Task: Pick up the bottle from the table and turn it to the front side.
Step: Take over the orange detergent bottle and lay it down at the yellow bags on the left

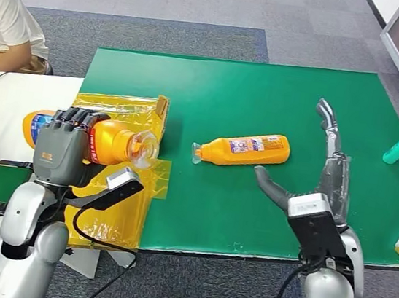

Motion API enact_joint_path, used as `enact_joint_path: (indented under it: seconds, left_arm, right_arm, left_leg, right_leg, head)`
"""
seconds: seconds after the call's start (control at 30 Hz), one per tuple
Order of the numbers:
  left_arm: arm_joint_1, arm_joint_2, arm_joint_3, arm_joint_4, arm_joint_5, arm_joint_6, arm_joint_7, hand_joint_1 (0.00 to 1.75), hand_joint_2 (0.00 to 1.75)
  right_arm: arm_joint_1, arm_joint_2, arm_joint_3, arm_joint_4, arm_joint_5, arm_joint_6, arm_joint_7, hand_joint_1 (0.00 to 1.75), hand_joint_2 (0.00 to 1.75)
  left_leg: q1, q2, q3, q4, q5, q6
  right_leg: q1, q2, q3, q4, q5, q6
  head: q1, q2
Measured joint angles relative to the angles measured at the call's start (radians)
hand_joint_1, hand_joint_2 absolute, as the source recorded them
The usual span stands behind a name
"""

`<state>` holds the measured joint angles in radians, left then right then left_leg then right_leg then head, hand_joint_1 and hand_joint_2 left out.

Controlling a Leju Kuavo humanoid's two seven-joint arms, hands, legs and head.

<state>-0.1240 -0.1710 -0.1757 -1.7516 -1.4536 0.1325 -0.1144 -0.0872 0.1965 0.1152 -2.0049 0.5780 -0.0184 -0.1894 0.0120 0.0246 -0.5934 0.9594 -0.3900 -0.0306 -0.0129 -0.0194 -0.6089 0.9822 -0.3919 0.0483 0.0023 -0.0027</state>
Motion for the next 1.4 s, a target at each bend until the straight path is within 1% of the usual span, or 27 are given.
enact_joint_path:
  seconds: [0.1,0.23,0.43,0.7,0.93,1.07,1.13,1.23,1.4]
  left_arm:
    - [0.001,0.010,0.023,0.056,-0.045,0.018,0.007,1.75,1.75]
    - [0.000,0.035,0.050,0.161,-0.053,0.057,0.004,1.75,1.75]
    - [-0.006,0.063,0.066,0.294,-0.096,0.065,0.013,1.75,1.75]
    - [-0.050,0.072,0.063,0.439,-0.098,0.037,0.093,1.75,1.75]
    - [-0.078,0.072,0.056,0.499,-0.098,0.029,0.108,1.75,1.75]
    - [-0.089,0.065,0.056,0.521,-0.098,0.018,0.106,1.75,1.75]
    - [-0.096,0.057,0.055,0.533,-0.098,0.010,0.109,1.75,1.75]
    - [-0.114,0.044,0.045,0.551,-0.098,0.005,0.124,1.75,1.75]
    - [-0.147,0.041,0.008,0.573,-0.098,0.012,0.174,1.75,1.75]
  right_arm:
    - [0.008,0.000,0.000,-0.059,-0.002,-0.003,-0.022,0.00,1.75]
    - [0.019,0.000,0.002,-0.120,-0.006,-0.010,-0.042,0.00,1.75]
    - [0.021,0.000,0.005,-0.155,-0.004,-0.010,-0.043,0.00,1.75]
    - [0.020,0.000,0.028,-0.193,-0.017,0.006,-0.063,0.00,1.75]
    - [0.021,-0.001,0.056,-0.221,-0.027,0.018,-0.068,0.00,1.75]
    - [0.033,-0.007,0.082,-0.225,-0.110,0.079,-0.080,0.00,1.75]
    - [0.045,-0.013,0.109,-0.231,-0.113,0.091,-0.106,0.00,1.75]
    - [0.060,-0.026,0.160,-0.249,-0.082,0.080,-0.134,0.00,1.75]
    - [0.068,-0.048,0.211,-0.269,-0.074,0.062,-0.135,0.00,1.75]
  left_leg:
    - [0.000,0.000,0.000,0.000,0.000,0.000]
    - [0.000,0.000,0.000,0.000,0.000,0.000]
    - [0.000,0.000,0.000,0.000,0.000,0.000]
    - [0.000,0.000,0.000,0.000,0.000,0.000]
    - [0.000,0.000,0.000,0.000,0.000,0.000]
    - [0.000,0.000,0.000,0.000,0.000,0.000]
    - [0.000,0.000,0.000,0.000,0.000,0.000]
    - [0.000,0.000,0.000,0.000,0.000,0.000]
    - [0.000,0.000,0.000,0.000,0.000,0.000]
  right_leg:
    - [0.000,0.000,0.000,0.000,0.000,0.000]
    - [0.000,0.000,0.000,0.000,0.000,0.000]
    - [0.000,0.000,0.000,0.000,0.000,0.000]
    - [0.000,0.000,0.000,0.000,0.000,0.000]
    - [0.000,0.000,0.000,0.000,0.000,0.000]
    - [0.000,0.000,0.000,0.000,0.000,0.000]
    - [0.000,0.000,0.000,0.000,0.000,0.000]
    - [0.000,0.000,0.000,0.000,0.000,0.000]
    - [0.000,0.000,0.000,0.000,0.000,0.000]
  head:
    - [0.000,0.000]
    - [0.000,0.000]
    - [0.000,0.000]
    - [0.000,0.000]
    - [0.000,0.000]
    - [0.000,0.000]
    - [0.000,0.000]
    - [0.000,0.000]
    - [0.000,0.000]
